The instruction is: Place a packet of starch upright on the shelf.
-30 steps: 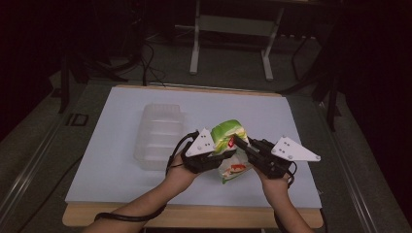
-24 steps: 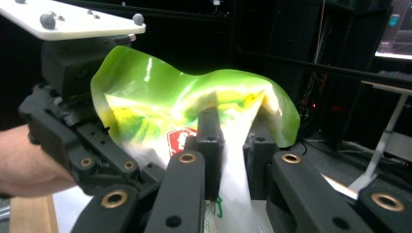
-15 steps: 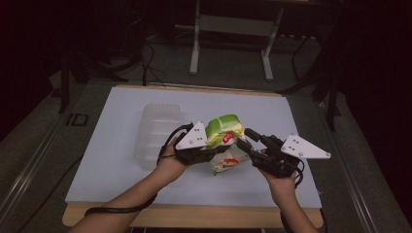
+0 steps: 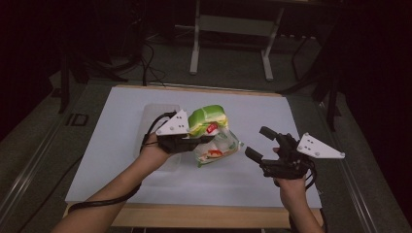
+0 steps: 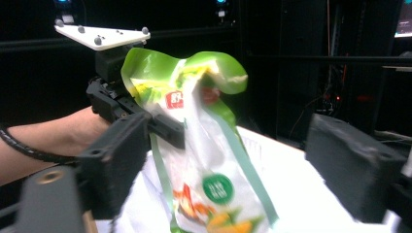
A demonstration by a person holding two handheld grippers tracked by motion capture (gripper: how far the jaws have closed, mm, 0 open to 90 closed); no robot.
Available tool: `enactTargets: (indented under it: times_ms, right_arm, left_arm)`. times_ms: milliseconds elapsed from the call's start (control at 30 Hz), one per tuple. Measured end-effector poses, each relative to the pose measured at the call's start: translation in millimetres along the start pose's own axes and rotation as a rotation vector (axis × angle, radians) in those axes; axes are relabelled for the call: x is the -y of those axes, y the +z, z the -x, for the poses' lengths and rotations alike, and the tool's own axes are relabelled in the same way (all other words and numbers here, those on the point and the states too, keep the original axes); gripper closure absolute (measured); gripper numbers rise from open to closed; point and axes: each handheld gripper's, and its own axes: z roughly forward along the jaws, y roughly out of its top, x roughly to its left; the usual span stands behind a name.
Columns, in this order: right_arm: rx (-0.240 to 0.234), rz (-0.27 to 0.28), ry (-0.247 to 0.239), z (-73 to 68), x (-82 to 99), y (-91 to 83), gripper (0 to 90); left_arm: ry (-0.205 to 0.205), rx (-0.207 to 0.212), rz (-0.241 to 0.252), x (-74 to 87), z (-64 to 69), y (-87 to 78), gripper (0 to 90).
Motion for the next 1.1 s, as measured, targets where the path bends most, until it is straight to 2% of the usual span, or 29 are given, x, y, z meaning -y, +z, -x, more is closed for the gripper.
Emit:
enactTargets:
  times_ms: [33, 67, 100, 133, 200, 267, 400, 533, 667, 833, 900, 967, 1033, 1100]
  right_arm:
    - [0.009, -0.006, -0.006, 0.4, 0.3, -0.9, 13.9]
    - [0.009, -0.006, -0.006, 0.4, 0.3, -0.9, 13.1]
    - [0.022, -0.034, -0.036, 0.3, 2.6, -4.6, 12.0]
    - [0.025, -0.034, -0.039, 0.6, 4.3, -6.7, 12.0]
    - [0.016, -0.036, -0.024, 2.7, 8.4, -9.4, 12.1]
    - [0.029, -0.056, -0.018, 3.5, 12.9, -12.1, 12.3]
    - [0.030, -0.069, 0.011, 6.6, 20.9, -18.3, 13.7]
    - [0.009, -0.070, 0.036, 9.4, 26.6, -24.1, 13.9]
    - [0.010, -0.081, 0.039, 11.4, 30.8, -28.1, 13.9]
    - [0.012, -0.078, 0.042, 13.5, 32.9, -31.7, 14.1]
    - [0.006, -0.076, 0.044, 14.4, 34.5, -33.3, 14.2]
    - [0.010, -0.080, 0.044, 14.7, 35.2, -33.1, 14.2]
    - [0.009, -0.079, 0.045, 14.8, 35.6, -33.0, 14.2]
    - [0.004, -0.081, 0.054, 14.4, 36.6, -32.7, 14.3]
  left_arm:
    - [0.000, 0.000, 0.000, 0.0, 0.0, 0.0, 73.9]
    - [0.012, 0.005, -0.002, 1.0, -7.6, -8.0, 73.9]
    - [0.017, 0.011, 0.000, 1.7, -10.6, -11.4, 73.8]
    - [0.022, 0.022, -0.003, 2.1, -14.1, -14.9, 73.8]
    - [0.038, 0.029, -0.004, 3.0, -19.8, -21.9, 73.8]
    - [0.060, 0.030, -0.004, 4.1, -24.1, -28.7, 73.8]
    - [0.071, 0.045, -0.010, 7.8, -34.5, -40.8, 73.8]
    - [0.078, 0.054, -0.018, 14.2, -46.5, -53.0, 73.8]
    - [0.081, 0.058, -0.031, 22.3, -59.6, -67.3, 73.8]
    - [0.109, 0.070, -0.049, 30.3, -70.8, -82.9, 73.8]
    - [0.133, 0.107, -0.055, 38.3, -80.4, -95.5, 73.7]
    - [0.147, 0.109, -0.062, 41.9, -83.2, -99.5, 73.7]
    - [0.147, 0.109, -0.062, 41.9, -83.2, -99.5, 73.7]
    - [0.128, 0.106, -0.081, 52.7, -89.9, -105.2, 73.7]
